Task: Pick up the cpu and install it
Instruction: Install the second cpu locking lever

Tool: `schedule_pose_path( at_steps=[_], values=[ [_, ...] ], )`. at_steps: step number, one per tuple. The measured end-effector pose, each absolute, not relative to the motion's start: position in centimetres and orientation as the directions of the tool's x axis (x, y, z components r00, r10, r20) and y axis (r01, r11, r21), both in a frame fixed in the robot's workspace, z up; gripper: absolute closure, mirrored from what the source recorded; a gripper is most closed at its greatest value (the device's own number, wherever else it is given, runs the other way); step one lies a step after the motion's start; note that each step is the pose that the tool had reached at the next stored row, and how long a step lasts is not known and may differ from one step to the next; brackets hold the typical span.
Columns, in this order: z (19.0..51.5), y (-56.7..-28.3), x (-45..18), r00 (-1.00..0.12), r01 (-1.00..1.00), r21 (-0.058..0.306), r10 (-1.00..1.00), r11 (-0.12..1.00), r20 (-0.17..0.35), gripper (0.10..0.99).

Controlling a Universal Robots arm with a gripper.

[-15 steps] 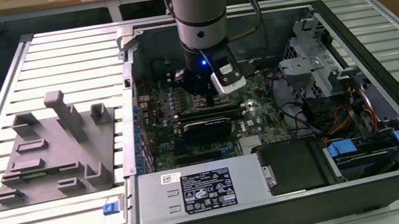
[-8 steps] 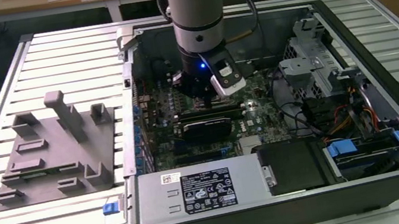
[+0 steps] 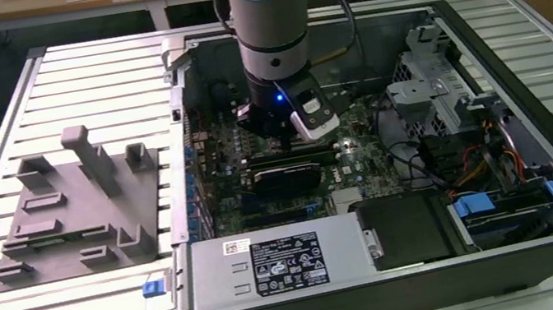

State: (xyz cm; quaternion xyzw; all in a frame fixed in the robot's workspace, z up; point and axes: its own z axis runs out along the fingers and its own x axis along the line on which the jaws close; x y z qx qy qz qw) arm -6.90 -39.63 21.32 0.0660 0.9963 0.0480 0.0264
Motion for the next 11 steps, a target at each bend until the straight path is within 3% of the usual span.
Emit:
schedule_pose_path(
  at_steps=[11],
  values=[
    [20.71,-40.53,-7.90,-0.991,0.123,0.153,0.130,0.981,-0.039,0.980]
  ],
)
